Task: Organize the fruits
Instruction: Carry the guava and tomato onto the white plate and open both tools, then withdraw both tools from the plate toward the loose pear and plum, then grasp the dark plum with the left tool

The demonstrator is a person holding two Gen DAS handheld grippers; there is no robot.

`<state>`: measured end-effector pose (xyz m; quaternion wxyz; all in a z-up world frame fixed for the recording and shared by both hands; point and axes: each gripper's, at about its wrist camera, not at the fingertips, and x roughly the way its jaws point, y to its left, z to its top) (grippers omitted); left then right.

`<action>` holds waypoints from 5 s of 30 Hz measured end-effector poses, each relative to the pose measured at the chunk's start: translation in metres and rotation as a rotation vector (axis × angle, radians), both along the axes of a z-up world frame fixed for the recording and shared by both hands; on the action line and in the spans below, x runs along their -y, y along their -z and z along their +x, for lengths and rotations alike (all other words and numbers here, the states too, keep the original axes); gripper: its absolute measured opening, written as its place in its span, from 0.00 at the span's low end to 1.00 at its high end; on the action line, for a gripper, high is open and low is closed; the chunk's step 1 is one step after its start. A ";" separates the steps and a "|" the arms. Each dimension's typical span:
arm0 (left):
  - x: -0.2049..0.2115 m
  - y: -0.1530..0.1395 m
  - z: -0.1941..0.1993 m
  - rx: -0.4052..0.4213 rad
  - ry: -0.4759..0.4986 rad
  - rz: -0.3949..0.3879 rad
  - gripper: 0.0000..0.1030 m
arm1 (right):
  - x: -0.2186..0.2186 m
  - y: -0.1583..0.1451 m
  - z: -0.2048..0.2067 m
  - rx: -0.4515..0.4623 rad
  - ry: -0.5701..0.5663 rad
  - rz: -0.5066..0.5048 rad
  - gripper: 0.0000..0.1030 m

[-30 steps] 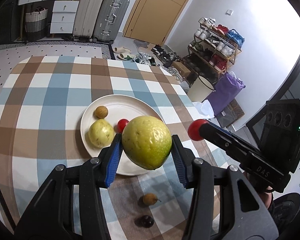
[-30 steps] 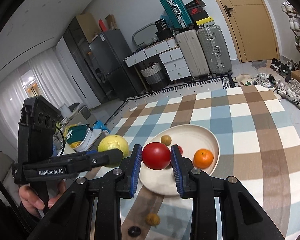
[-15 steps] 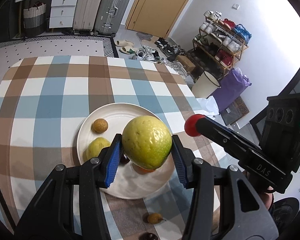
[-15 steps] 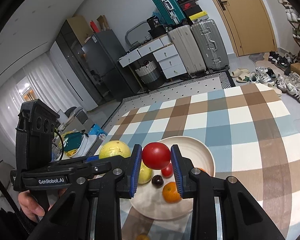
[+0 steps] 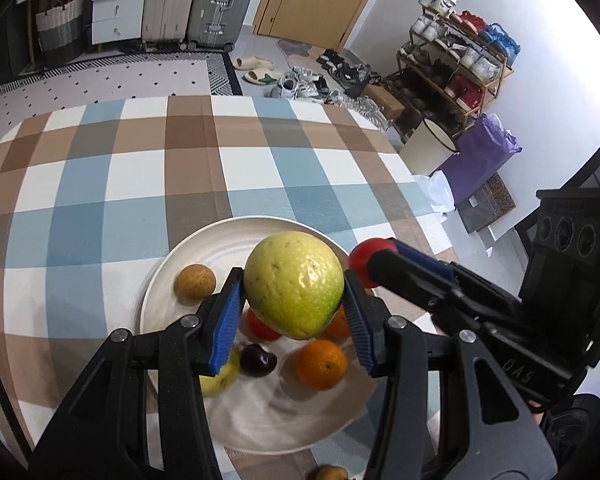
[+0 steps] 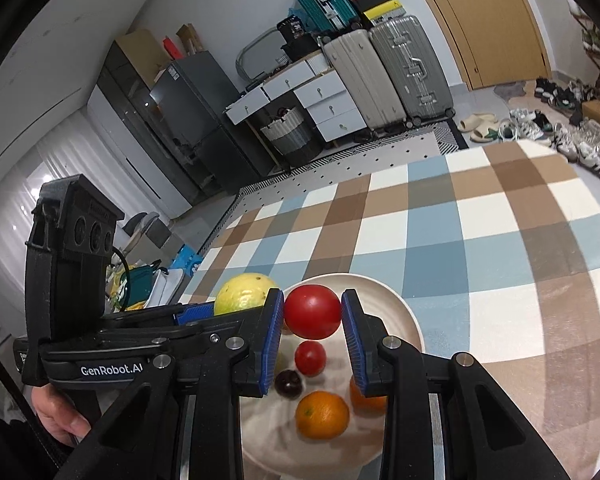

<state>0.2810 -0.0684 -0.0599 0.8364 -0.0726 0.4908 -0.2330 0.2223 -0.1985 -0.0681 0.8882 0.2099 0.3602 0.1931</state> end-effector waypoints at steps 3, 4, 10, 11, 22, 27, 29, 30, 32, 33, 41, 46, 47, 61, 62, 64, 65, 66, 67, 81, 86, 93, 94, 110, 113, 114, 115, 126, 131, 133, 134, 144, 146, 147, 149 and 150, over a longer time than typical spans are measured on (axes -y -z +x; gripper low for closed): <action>0.005 0.008 0.008 -0.008 0.004 0.006 0.44 | 0.000 0.011 0.006 -0.016 0.009 -0.003 0.29; 0.007 0.011 0.011 -0.012 0.005 0.009 0.44 | 0.001 0.016 0.009 -0.026 0.009 -0.004 0.29; 0.011 0.028 0.019 -0.024 -0.008 0.048 0.44 | 0.001 0.030 0.014 -0.051 0.017 -0.038 0.29; 0.013 0.030 0.020 -0.020 -0.008 0.062 0.44 | 0.001 0.031 0.014 -0.048 0.016 -0.047 0.29; 0.018 0.035 0.018 -0.027 0.021 0.096 0.44 | 0.009 0.038 0.017 -0.085 0.039 0.035 0.46; 0.020 0.019 0.009 0.015 0.036 0.108 0.45 | 0.018 0.027 0.008 -0.053 0.059 0.072 0.52; 0.018 0.012 0.003 0.033 0.028 0.110 0.45 | 0.022 0.020 0.002 -0.033 0.072 0.079 0.52; 0.017 0.009 0.001 0.037 0.028 0.113 0.45 | 0.025 0.016 -0.002 -0.022 0.082 0.080 0.52; 0.013 0.003 -0.005 0.045 0.015 0.112 0.45 | 0.029 0.010 -0.007 -0.013 0.095 0.080 0.54; 0.011 0.001 -0.007 0.048 0.013 0.111 0.46 | 0.032 0.007 -0.010 -0.008 0.103 0.080 0.54; -0.006 -0.019 -0.041 0.085 -0.015 0.098 0.57 | 0.039 -0.018 -0.039 0.039 0.133 0.070 0.60; -0.016 -0.035 -0.068 0.124 -0.039 0.084 0.70 | 0.034 -0.037 -0.063 0.079 0.125 0.049 0.62; -0.018 -0.037 -0.073 0.132 -0.044 0.081 0.73 | 0.033 -0.040 -0.068 0.085 0.124 0.044 0.66; -0.046 -0.068 -0.147 0.208 -0.075 0.086 0.85 | 0.007 -0.072 -0.131 0.177 0.097 0.006 0.88; -0.047 -0.070 -0.153 0.214 -0.077 0.087 0.86 | 0.005 -0.073 -0.135 0.181 0.095 0.002 0.88; -0.051 -0.073 -0.164 0.227 -0.084 0.085 0.86 | 0.000 -0.075 -0.143 0.190 0.087 -0.010 0.89; -0.052 -0.073 -0.168 0.232 -0.086 0.085 0.88 | -0.002 -0.076 -0.147 0.193 0.084 -0.018 0.90; -0.053 -0.074 -0.172 0.235 -0.088 0.086 0.90 | -0.004 -0.077 -0.150 0.197 0.081 -0.025 0.90; -0.055 -0.074 -0.179 0.241 -0.094 0.082 0.94 | -0.006 -0.078 -0.155 0.202 0.079 -0.031 0.92; -0.061 -0.071 -0.227 0.303 -0.130 0.100 0.99 | -0.032 -0.093 -0.196 0.251 0.031 -0.074 0.98; -0.063 -0.053 -0.237 0.275 -0.149 0.091 0.99 | -0.041 -0.093 -0.206 0.280 0.025 -0.121 0.99; -0.062 -0.021 -0.240 0.213 -0.128 0.068 0.99 | -0.048 -0.080 -0.215 0.280 0.016 -0.186 0.99; -0.062 -0.017 -0.241 0.203 -0.128 0.065 0.99 | -0.048 -0.077 -0.216 0.277 0.017 -0.195 0.99; -0.044 0.048 -0.241 0.085 -0.062 0.098 0.99 | -0.043 -0.037 -0.210 0.183 -0.007 -0.195 0.99; -0.041 0.058 -0.240 0.073 -0.059 0.128 0.99 | -0.041 -0.033 -0.207 0.171 -0.002 -0.191 0.99; -0.040 0.062 -0.240 0.071 -0.057 0.137 0.99 | -0.040 -0.032 -0.206 0.168 -0.002 -0.187 0.99; -0.039 0.063 -0.240 0.072 -0.054 0.141 0.99 | -0.039 -0.030 -0.205 0.165 0.000 -0.185 0.99; -0.025 0.073 -0.243 0.086 -0.001 0.195 0.88 | -0.036 -0.025 -0.203 0.150 0.001 -0.173 0.99; -0.027 0.075 -0.242 0.084 0.011 0.177 0.63 | -0.035 -0.024 -0.203 0.146 0.005 -0.169 0.99; -0.029 0.074 -0.243 0.080 0.019 0.155 0.51 | -0.035 -0.024 -0.203 0.145 0.005 -0.169 0.99; -0.029 0.074 -0.242 0.076 0.024 0.146 0.43 | -0.035 -0.024 -0.203 0.145 0.005 -0.168 0.99; -0.038 0.071 -0.242 0.049 0.040 0.062 0.21 | -0.033 -0.023 -0.204 0.142 0.004 -0.164 0.99; -0.041 0.071 -0.242 0.051 0.036 0.057 0.21 | -0.033 -0.022 -0.204 0.140 0.005 -0.165 0.99; -0.042 0.070 -0.243 0.052 0.035 0.055 0.21 | -0.033 -0.021 -0.204 0.137 0.007 -0.165 0.99; -0.044 0.068 -0.244 0.053 0.031 0.049 0.21 | -0.033 -0.019 -0.205 0.133 0.006 -0.163 0.99; -0.046 0.067 -0.244 0.052 0.029 0.043 0.21 | -0.033 -0.018 -0.205 0.132 0.007 -0.165 0.99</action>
